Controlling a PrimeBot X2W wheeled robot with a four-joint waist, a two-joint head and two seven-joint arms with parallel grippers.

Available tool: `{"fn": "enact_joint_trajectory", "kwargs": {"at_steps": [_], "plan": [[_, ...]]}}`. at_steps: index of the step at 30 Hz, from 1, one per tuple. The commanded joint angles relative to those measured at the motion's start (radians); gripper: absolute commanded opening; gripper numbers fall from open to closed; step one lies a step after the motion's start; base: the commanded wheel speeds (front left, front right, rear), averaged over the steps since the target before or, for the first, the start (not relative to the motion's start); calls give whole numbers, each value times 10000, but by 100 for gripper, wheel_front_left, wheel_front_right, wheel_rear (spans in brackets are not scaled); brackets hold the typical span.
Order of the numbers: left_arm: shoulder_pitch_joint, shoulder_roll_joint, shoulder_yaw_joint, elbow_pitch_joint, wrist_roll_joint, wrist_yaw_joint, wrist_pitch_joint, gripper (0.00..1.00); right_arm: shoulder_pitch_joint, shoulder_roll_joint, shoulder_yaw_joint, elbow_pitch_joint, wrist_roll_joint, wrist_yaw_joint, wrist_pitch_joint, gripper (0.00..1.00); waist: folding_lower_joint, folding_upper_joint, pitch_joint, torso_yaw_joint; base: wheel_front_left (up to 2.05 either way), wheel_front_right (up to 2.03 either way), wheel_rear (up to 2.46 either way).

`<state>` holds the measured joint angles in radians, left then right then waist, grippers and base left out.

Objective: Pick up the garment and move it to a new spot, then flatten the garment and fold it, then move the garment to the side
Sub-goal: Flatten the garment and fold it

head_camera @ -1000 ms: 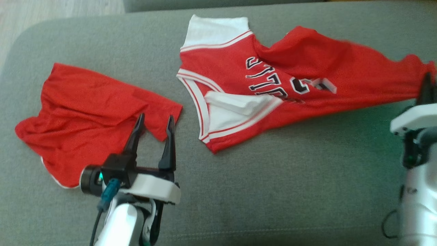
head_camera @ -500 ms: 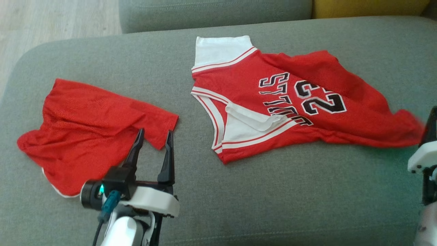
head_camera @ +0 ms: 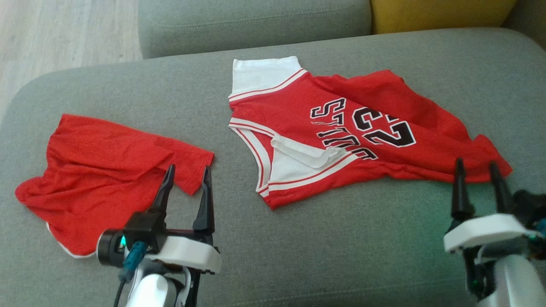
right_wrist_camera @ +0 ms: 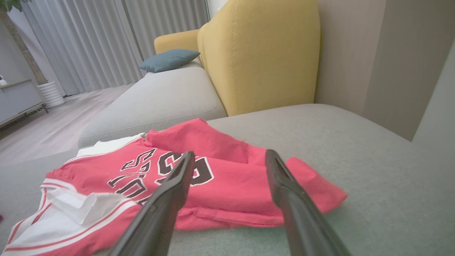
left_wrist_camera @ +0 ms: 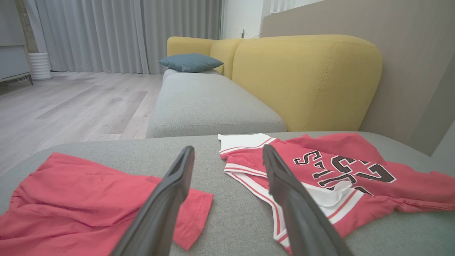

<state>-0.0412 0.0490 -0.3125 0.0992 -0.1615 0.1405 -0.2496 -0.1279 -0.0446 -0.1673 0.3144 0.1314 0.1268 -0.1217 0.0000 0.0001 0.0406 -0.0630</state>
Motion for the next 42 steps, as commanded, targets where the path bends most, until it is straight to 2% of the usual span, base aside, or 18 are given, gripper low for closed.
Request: {"fn": "enact_joint_trajectory", "kwargs": {"at_steps": [1, 7, 12, 17, 19, 24, 31, 41, 42], "plan": [[-314, 12, 280, -374, -74, 29, -122, 100, -228, -58, 375, -415, 77, 39, -174, 100, 0, -1, 35, 23, 0, 0, 0], [-437, 12, 133, -329, -73, -22, -122, 100, -87, -58, 1093, -763, 213, 39, -397, 100, 0, -1, 194, 372, 0, 0, 0], [-494, 12, 29, -278, -81, -33, -122, 100, -360, -57, 2126, -936, 131, 39, -120, 100, 0, -1, 385, 799, 0, 0, 0], [-603, 12, -106, -224, -125, 4, -122, 100, -821, -57, 2842, -322, -374, 39, 263, 100, 0, -1, 611, 1355, 0, 0, 0], [-655, 12, -160, -191, -126, 6, -122, 100, -1157, -164, 3104, 405, -780, 39, 401, 100, 0, -1, 764, 1656, 0, 0, 0], [-755, 12, -250, -174, -150, 10, -122, 100, -1797, -281, 2700, 1646, -1073, 39, 384, 100, 0, -1, 1021, 2093, 0, 0, 0], [-850, 12, -357, -168, -179, 40, -122, 100, -2440, -300, 2316, 2734, -1647, 39, 323, 100, 0, -1, 1218, 2371, 0, 0, 0], [-943, 12, -440, -166, -220, 124, -122, 100, -2966, -230, 2093, 3816, -2401, 39, 101, 100, 0, -1, 1389, 2426, 0, 0, 0], [-957, 12, -452, -165, -228, 134, -122, 100, -3016, -217, 2098, 3900, -2405, 39, 73, 97, 0, -1, 1405, 2415, 0, 0, 0]]}}
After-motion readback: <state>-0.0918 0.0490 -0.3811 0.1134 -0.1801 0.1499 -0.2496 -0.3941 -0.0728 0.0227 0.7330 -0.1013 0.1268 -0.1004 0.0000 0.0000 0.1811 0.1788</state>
